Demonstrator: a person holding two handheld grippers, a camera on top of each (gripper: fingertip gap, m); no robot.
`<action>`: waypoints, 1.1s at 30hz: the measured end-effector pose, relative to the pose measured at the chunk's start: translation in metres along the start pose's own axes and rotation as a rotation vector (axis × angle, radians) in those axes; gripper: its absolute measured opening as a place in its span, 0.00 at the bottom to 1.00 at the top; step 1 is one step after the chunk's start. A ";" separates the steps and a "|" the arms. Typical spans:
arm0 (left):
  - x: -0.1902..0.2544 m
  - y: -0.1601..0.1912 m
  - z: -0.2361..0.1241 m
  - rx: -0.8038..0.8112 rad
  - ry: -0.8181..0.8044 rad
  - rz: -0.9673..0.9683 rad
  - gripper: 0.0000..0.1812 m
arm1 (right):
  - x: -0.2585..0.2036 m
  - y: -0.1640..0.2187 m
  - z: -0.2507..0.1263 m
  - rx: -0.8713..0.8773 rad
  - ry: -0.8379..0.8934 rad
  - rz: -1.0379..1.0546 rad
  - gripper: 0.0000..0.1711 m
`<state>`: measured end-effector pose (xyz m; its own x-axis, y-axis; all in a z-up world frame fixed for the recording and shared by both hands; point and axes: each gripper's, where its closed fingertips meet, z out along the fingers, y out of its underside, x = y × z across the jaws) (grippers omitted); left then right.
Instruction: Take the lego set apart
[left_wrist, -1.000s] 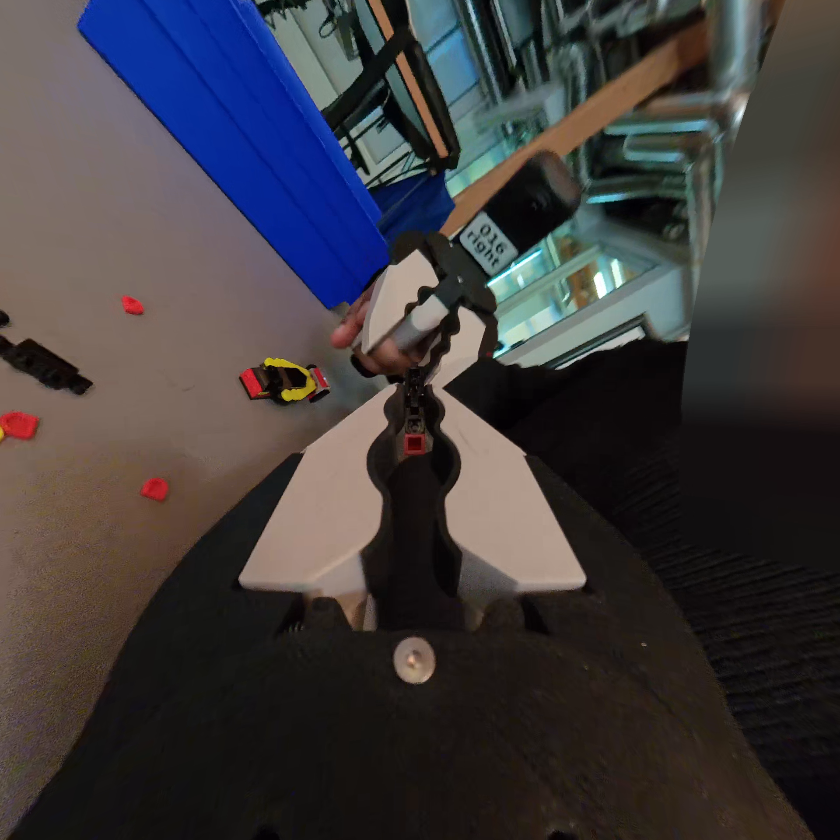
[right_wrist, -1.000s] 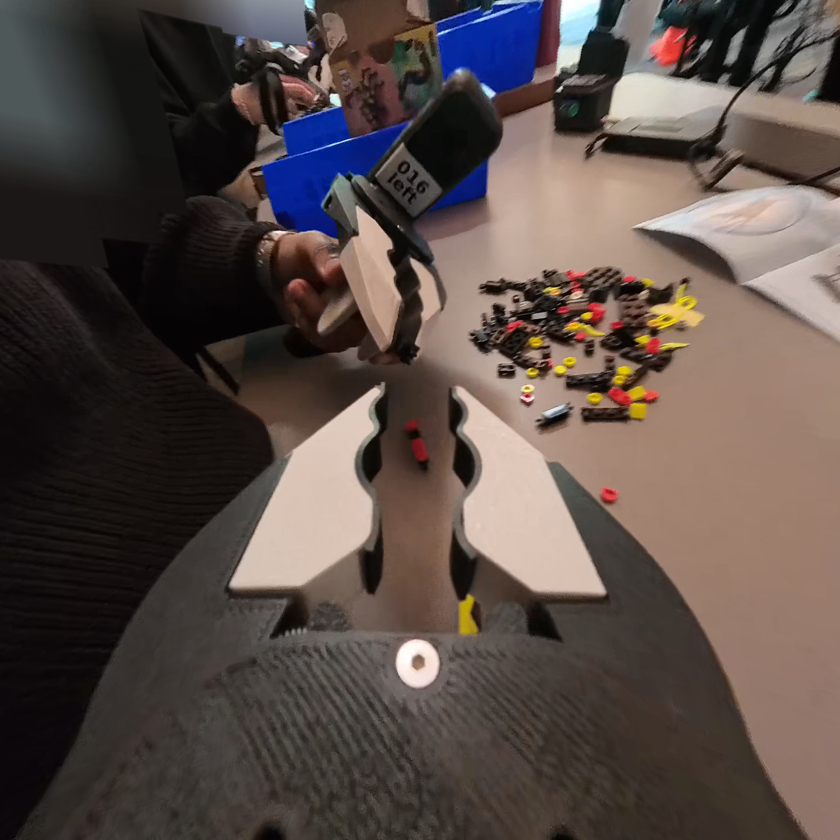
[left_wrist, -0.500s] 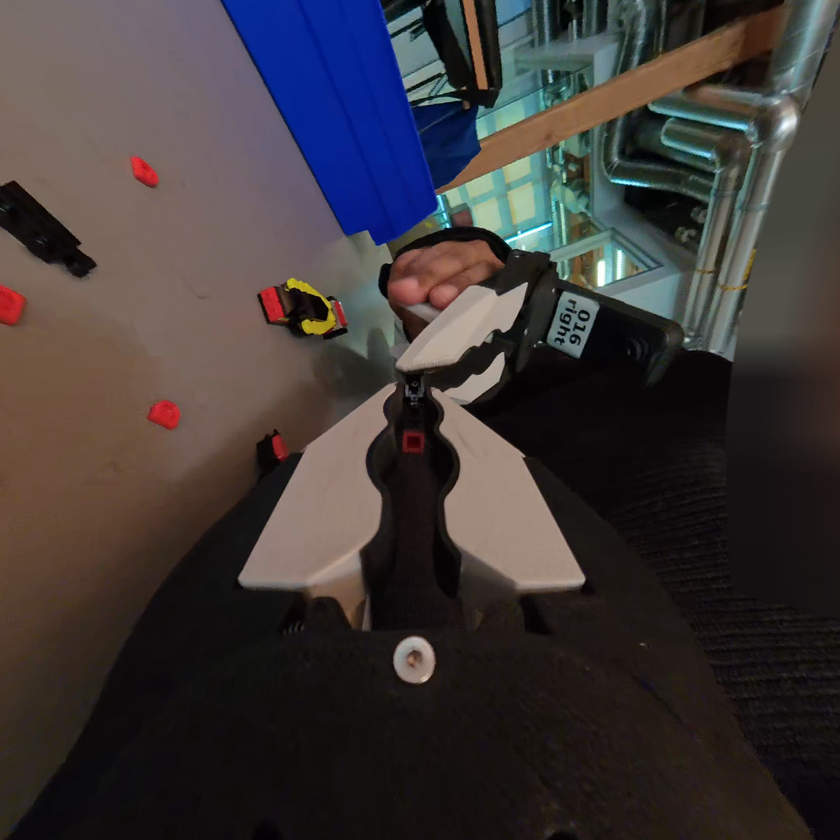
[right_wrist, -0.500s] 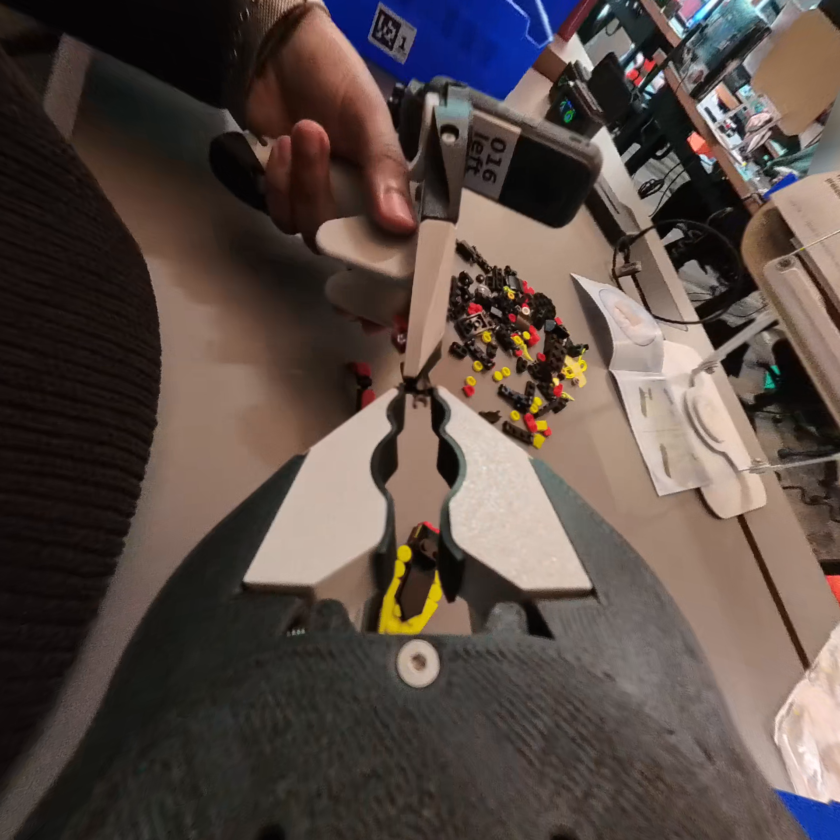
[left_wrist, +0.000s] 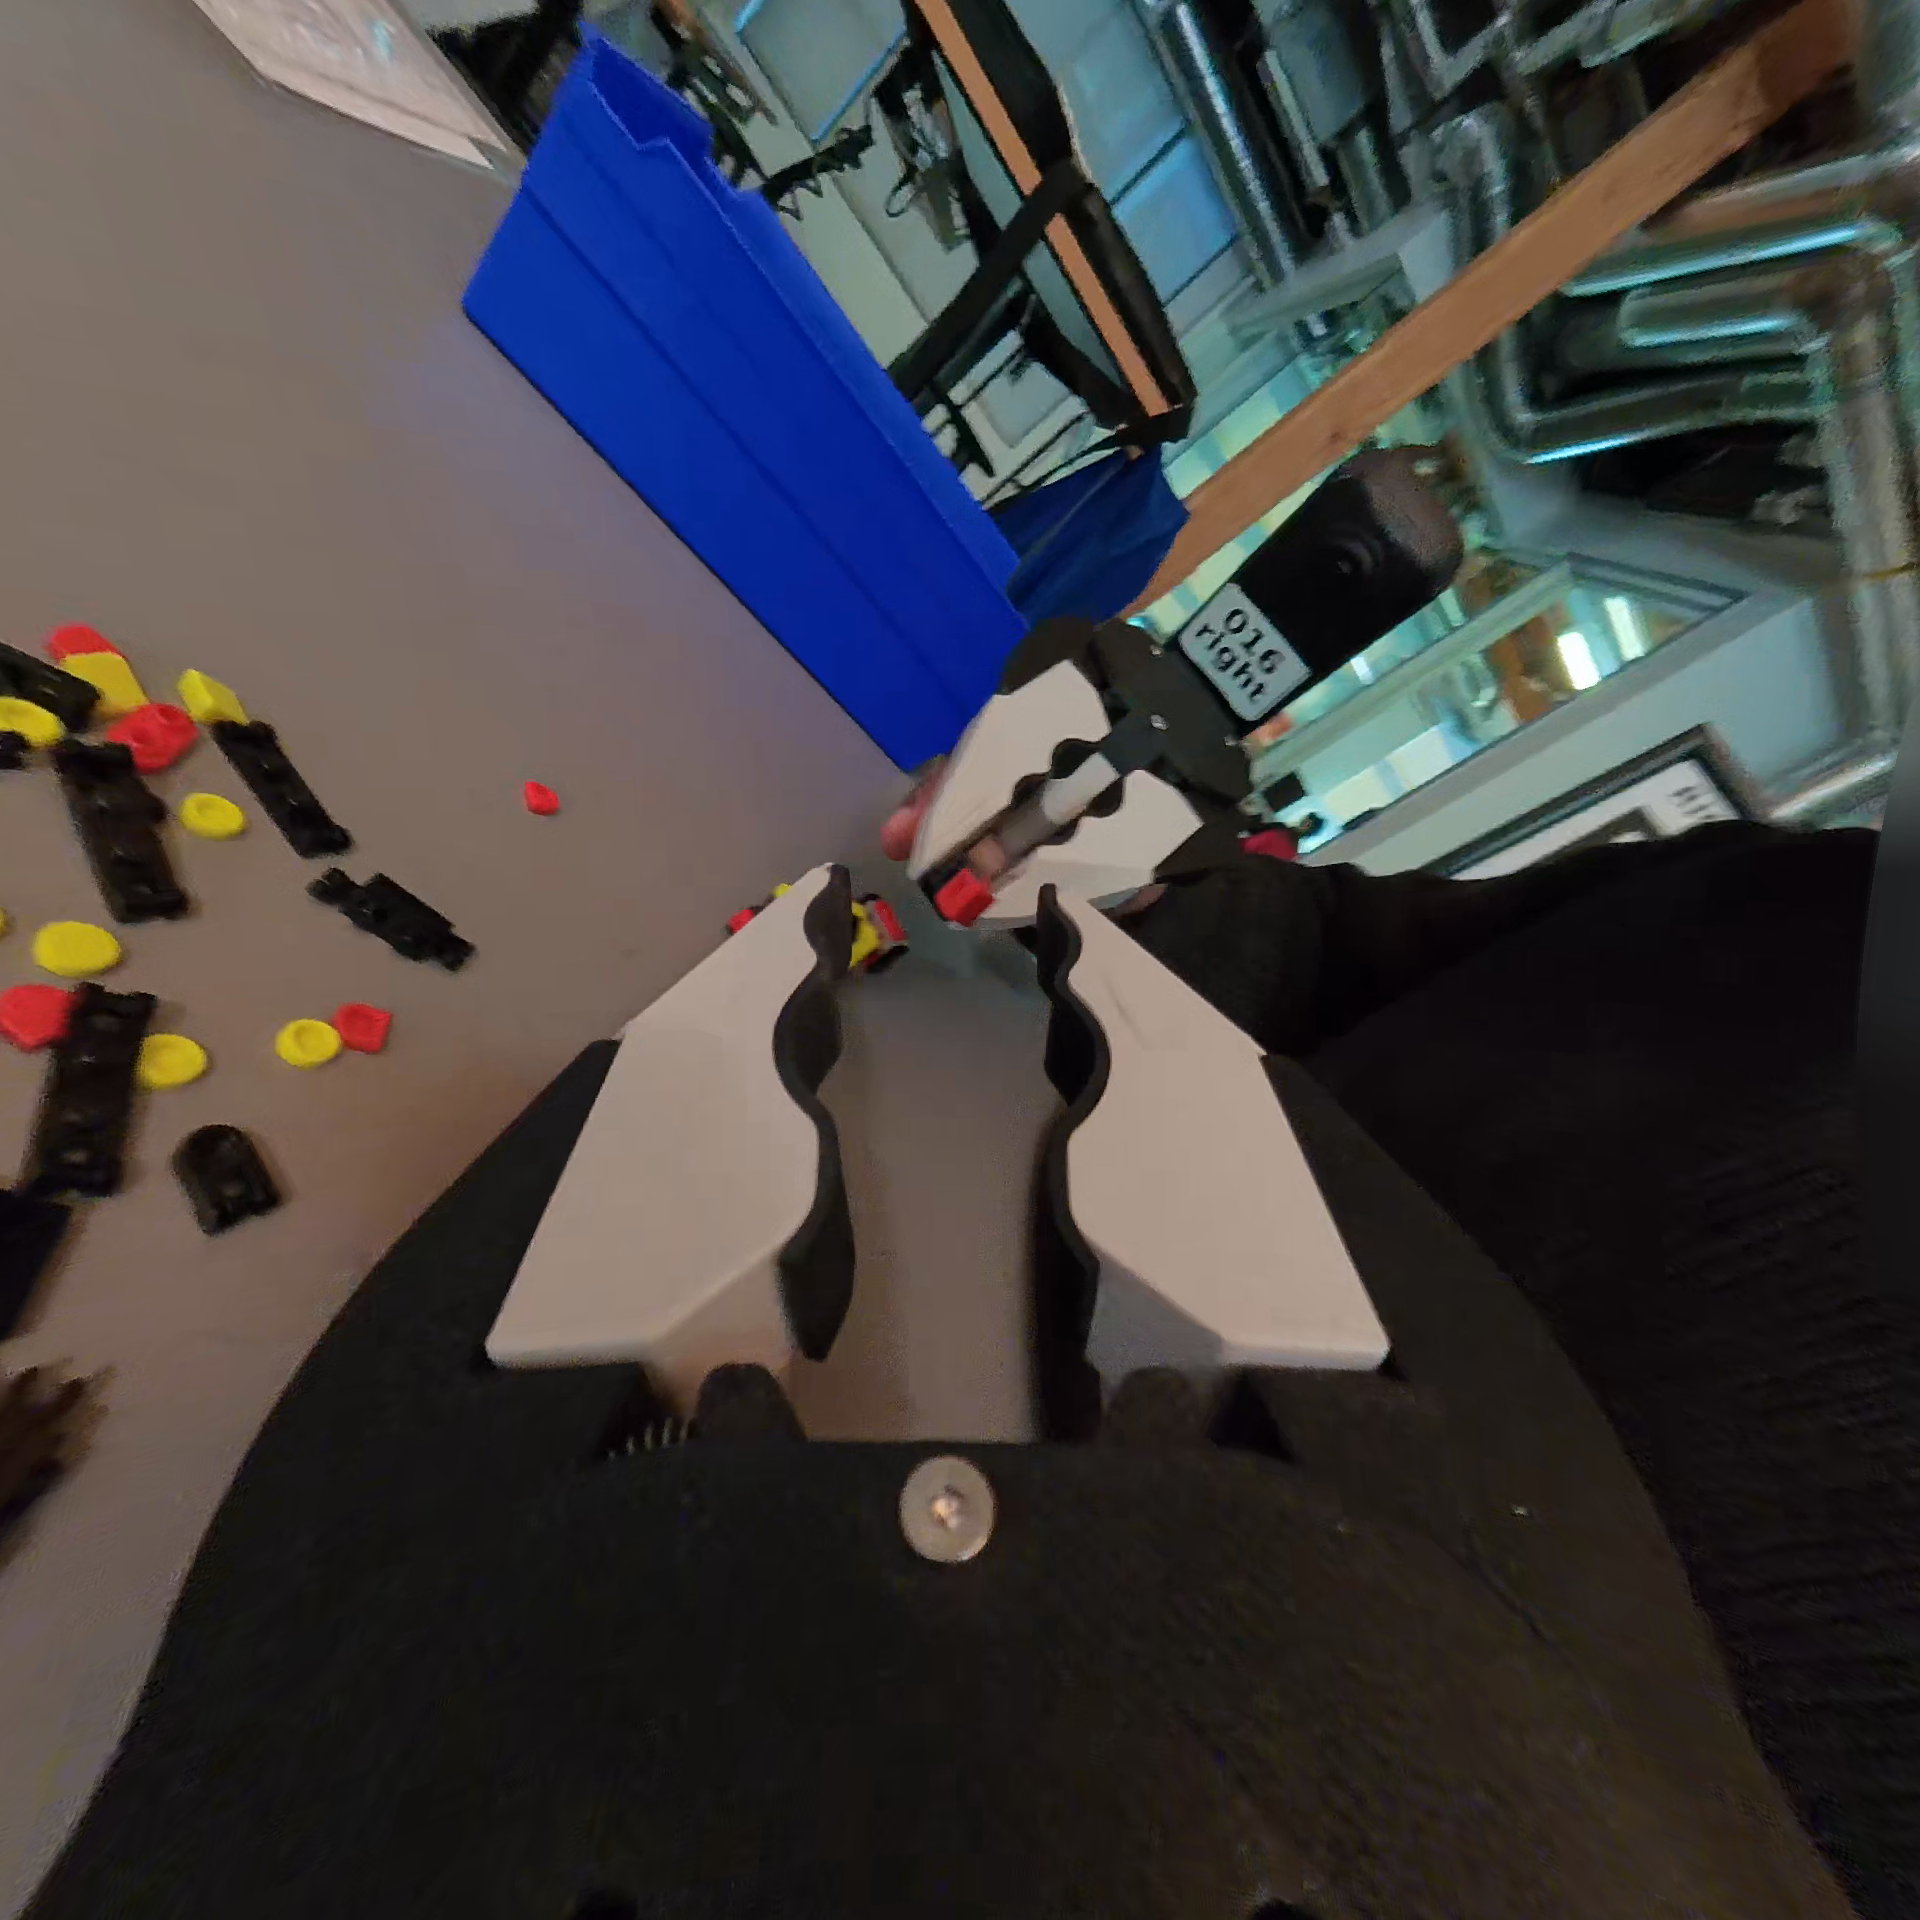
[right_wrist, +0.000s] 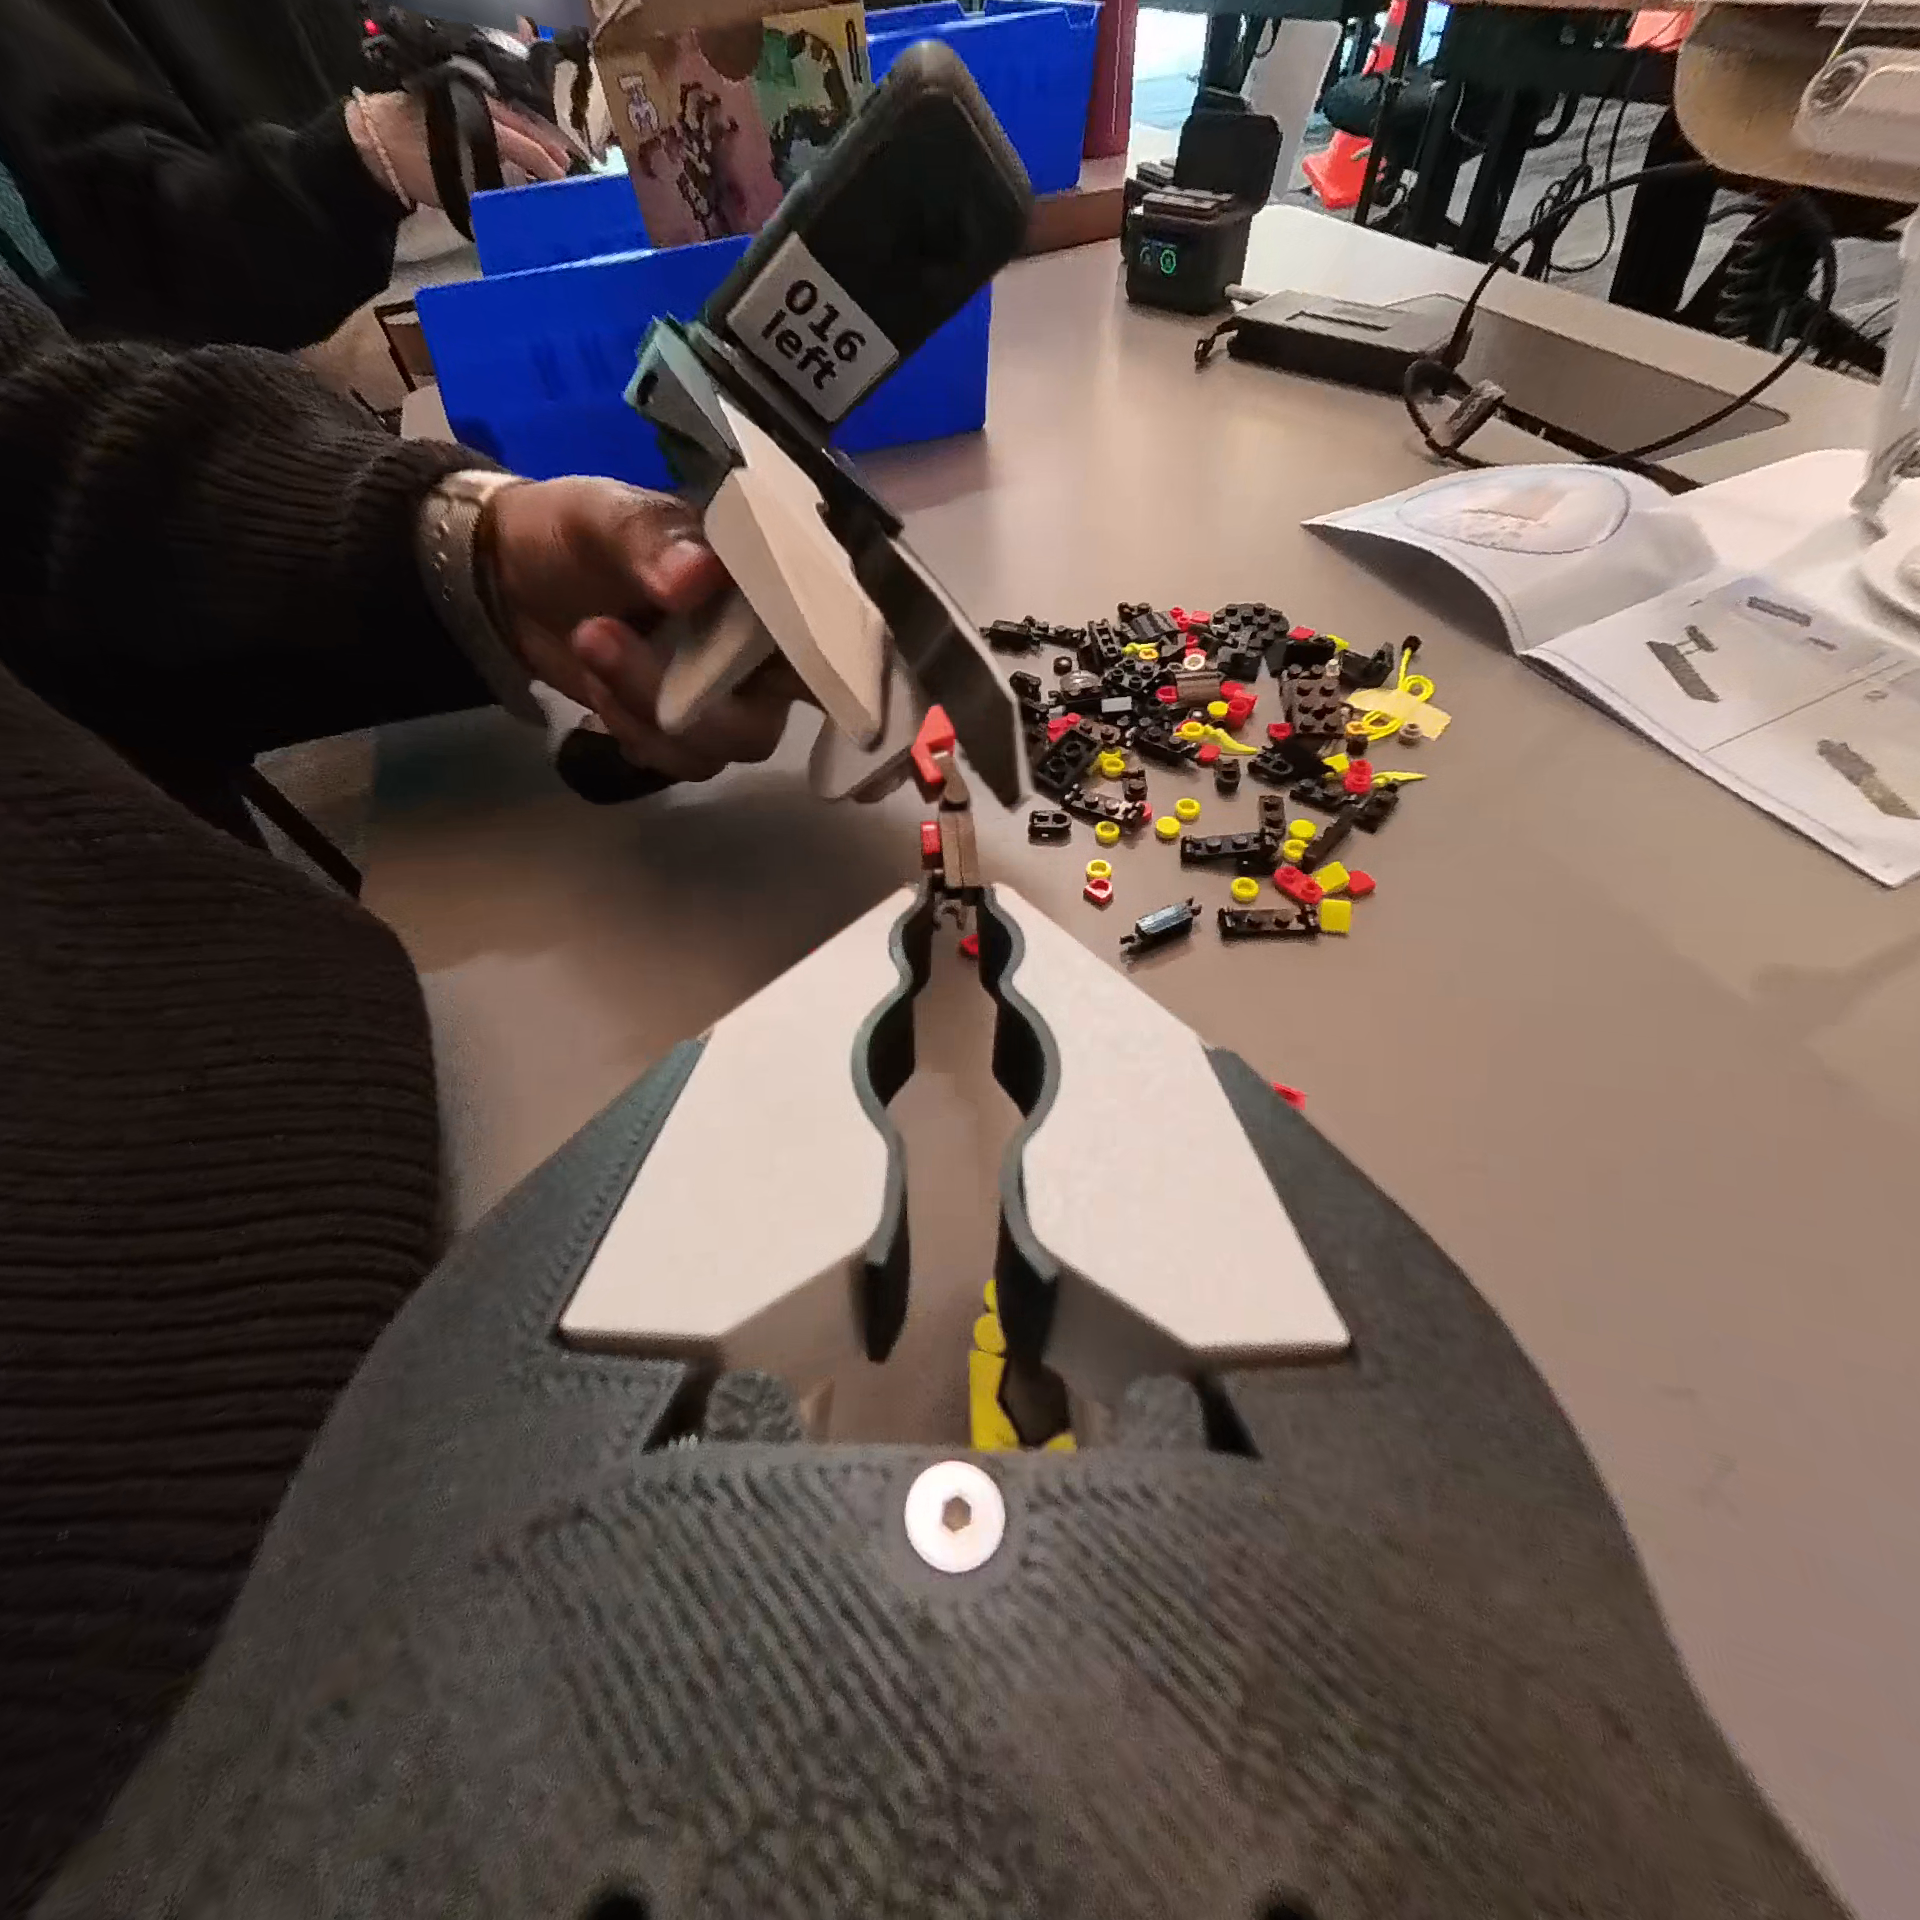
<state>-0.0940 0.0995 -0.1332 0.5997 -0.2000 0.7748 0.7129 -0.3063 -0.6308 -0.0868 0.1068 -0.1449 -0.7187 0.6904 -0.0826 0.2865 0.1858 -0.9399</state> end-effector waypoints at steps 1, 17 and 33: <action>-0.003 -0.001 0.000 0.001 -0.039 0.042 0.17 | -0.002 -0.002 0.000 0.015 -0.011 0.020 0.04; 0.061 -0.001 0.003 0.123 -0.087 0.592 0.16 | -0.013 -0.037 -0.039 0.314 -0.186 0.709 0.04; 0.093 0.007 0.032 0.050 0.300 0.413 0.17 | -0.048 -0.045 -0.053 0.460 -0.617 1.131 0.04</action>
<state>-0.0215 0.1086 -0.0665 0.7099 -0.5552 0.4334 0.4591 -0.1018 -0.8825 -0.0318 0.1024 -0.0814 -0.4334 -0.1350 -0.8910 0.7532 -0.5971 -0.2759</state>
